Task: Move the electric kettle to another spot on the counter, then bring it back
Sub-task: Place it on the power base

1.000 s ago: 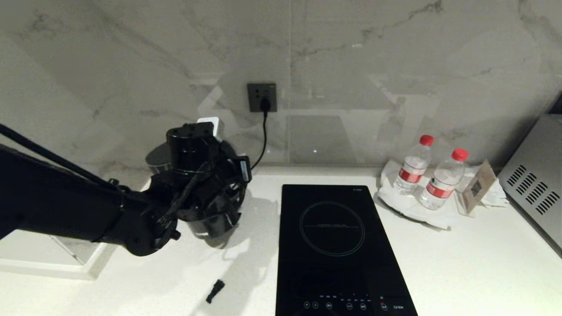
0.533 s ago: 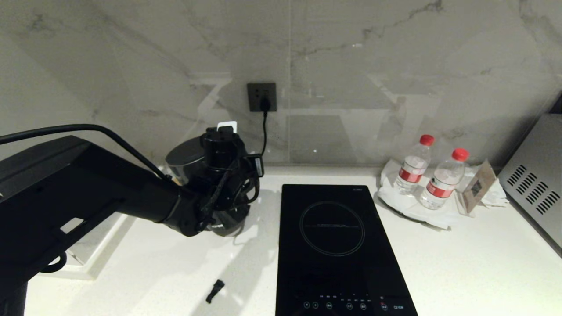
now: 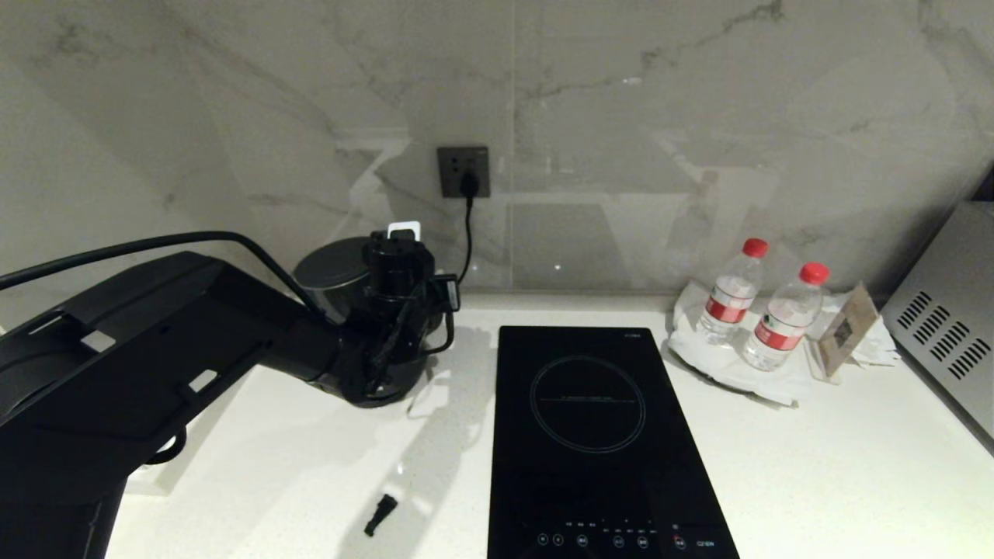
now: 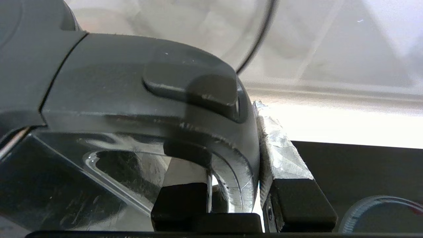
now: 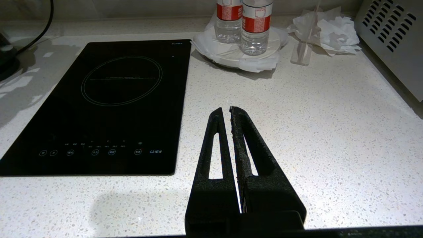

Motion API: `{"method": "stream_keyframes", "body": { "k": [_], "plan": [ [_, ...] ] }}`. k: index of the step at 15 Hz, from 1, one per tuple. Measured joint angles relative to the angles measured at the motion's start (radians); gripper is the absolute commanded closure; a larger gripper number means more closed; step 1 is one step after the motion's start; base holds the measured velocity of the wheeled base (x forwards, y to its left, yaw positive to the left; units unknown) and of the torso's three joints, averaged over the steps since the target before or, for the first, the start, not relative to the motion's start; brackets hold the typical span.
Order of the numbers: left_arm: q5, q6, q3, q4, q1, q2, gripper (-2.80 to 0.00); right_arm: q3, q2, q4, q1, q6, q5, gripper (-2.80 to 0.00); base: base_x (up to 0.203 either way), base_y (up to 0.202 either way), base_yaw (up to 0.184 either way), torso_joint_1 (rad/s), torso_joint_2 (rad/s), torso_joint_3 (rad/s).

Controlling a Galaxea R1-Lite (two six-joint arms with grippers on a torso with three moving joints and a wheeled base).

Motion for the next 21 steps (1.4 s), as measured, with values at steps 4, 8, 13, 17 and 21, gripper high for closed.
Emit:
{"method": "stream_keyframes", "body": {
  "k": [4,8,13,17,21],
  "plan": [
    [-0.001,0.003,-0.010,-0.003,0.008,0.025,0.00,0.000,0.000,0.000,0.000,0.000,0.000,0.00,0.000,0.000,0.000,0.000,0.00,0.000],
    [0.001,0.015,-0.004,-0.005,0.027,0.035,0.00,0.000,0.000,0.000,0.000,0.000,0.000,0.00,0.000,0.000,0.000,0.000,0.00,0.000],
    [0.023,0.014,0.015,-0.012,0.038,0.028,0.00,0.000,0.000,0.000,0.000,0.000,0.000,0.00,0.000,0.000,0.000,0.000,0.00,0.000],
    [0.028,0.015,0.045,-0.016,0.019,0.027,0.00,0.000,0.000,0.000,0.000,0.000,0.000,0.00,0.000,0.000,0.000,0.000,0.00,0.000],
    [0.032,0.015,0.068,-0.027,-0.008,0.025,0.00,0.000,0.000,0.000,0.000,0.000,0.000,0.00,0.000,0.000,0.000,0.000,0.00,0.000]
  ]
}}
